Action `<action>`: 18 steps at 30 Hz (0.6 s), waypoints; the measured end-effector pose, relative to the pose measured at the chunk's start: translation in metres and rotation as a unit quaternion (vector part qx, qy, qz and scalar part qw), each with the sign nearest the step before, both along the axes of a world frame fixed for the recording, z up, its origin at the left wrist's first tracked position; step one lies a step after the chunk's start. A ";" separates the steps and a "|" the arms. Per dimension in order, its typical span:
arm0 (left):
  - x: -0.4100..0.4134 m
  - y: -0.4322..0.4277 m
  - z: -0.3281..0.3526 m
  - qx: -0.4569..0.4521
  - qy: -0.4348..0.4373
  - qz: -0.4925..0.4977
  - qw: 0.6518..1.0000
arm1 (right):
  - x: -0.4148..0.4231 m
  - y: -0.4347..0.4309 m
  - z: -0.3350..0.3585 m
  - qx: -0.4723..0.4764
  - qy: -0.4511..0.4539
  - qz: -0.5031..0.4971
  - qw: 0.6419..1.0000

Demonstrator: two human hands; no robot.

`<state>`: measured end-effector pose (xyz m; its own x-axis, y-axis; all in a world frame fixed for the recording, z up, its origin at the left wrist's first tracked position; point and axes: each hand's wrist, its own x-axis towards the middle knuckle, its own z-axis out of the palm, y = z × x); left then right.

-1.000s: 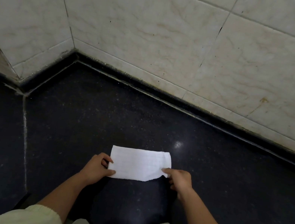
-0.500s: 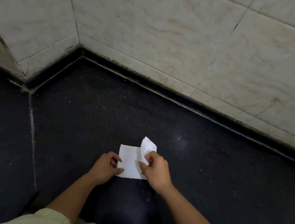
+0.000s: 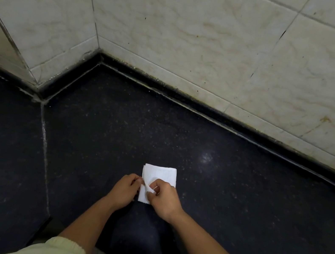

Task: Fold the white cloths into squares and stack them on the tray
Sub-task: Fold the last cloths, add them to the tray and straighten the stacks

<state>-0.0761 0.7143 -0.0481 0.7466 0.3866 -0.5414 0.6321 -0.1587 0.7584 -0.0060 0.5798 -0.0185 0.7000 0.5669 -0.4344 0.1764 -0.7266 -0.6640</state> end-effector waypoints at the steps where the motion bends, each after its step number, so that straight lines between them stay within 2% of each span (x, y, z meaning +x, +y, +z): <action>1: 0.000 0.000 0.001 -0.008 0.001 0.005 1.000 | -0.001 0.000 0.000 -0.005 0.003 0.003 1.000; 6: -0.001 -0.001 0.008 -0.061 -0.005 0.050 0.997 | -0.001 -0.006 0.008 -0.014 0.030 0.009 0.999; 9: 0.000 0.001 0.015 -0.105 0.000 0.089 0.991 | 0.009 -0.016 0.015 0.003 0.046 -0.019 0.999; 14: -0.001 0.006 0.019 -0.056 0.011 0.154 0.986 | 0.039 -0.036 0.012 0.002 0.022 -0.130 0.991; 18: 0.000 -0.003 0.025 -0.020 0.030 0.140 0.989 | 0.042 -0.042 0.002 -0.009 0.045 -0.184 0.982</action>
<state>-0.0759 0.7110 -0.0230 0.5787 0.5509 -0.6014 0.6915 0.0594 0.7199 0.0362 0.5374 -0.0160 0.8143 0.2751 -0.5111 -0.1582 -0.7420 -0.6514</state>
